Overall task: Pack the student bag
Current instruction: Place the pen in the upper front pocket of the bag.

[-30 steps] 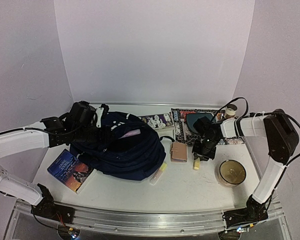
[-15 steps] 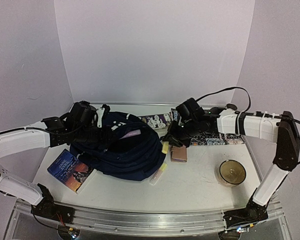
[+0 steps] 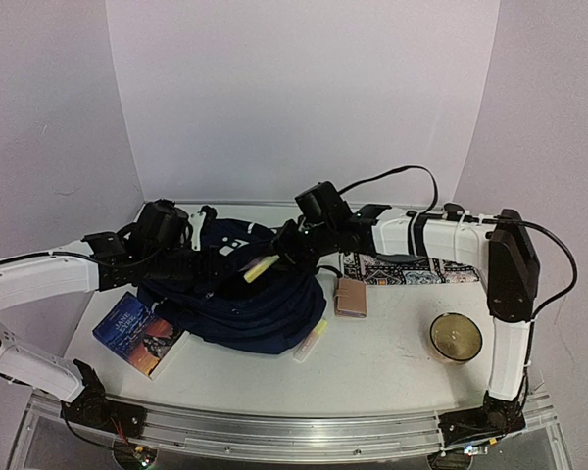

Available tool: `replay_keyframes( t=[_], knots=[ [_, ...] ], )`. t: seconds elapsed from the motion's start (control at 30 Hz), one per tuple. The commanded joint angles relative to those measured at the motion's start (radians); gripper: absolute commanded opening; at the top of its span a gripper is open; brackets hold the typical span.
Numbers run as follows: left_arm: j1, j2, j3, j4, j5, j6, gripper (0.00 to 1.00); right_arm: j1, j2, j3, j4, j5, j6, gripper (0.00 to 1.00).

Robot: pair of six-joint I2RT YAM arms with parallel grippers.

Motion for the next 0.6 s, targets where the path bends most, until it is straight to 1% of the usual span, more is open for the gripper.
replay_keyframes(
  t=[0.0, 0.03, 0.1, 0.23, 0.3, 0.43, 0.57],
  knots=[
    [-0.006, -0.05, 0.0, 0.097, 0.019, -0.023, 0.0, 0.012, 0.015, 0.07, 0.015, -0.015, -0.007, 0.49],
    [-0.007, -0.055, -0.003, 0.096, 0.013, -0.021, 0.0, 0.012, 0.01, 0.064, 0.016, -0.01, -0.023, 0.53],
    [-0.005, -0.06, -0.008, 0.092, -0.008, -0.016, 0.0, 0.012, -0.009, 0.049, 0.009, 0.0, -0.049, 0.56],
    [-0.005, -0.062, -0.001, 0.062, -0.045, 0.007, 0.0, 0.013, -0.066, -0.021, -0.024, 0.039, -0.114, 0.57],
    [-0.005, -0.06, 0.009, 0.041, -0.087, 0.021, 0.0, 0.012, -0.096, -0.058, -0.054, 0.065, -0.148, 0.58],
    [-0.005, -0.054, 0.042, -0.013, -0.165, 0.051, 0.0, 0.012, -0.174, -0.147, -0.178, 0.17, -0.205, 0.58],
    [-0.003, -0.054, 0.07, -0.063, -0.239, 0.081, 0.0, 0.012, -0.236, -0.234, -0.279, 0.254, -0.22, 0.59]
  ],
)
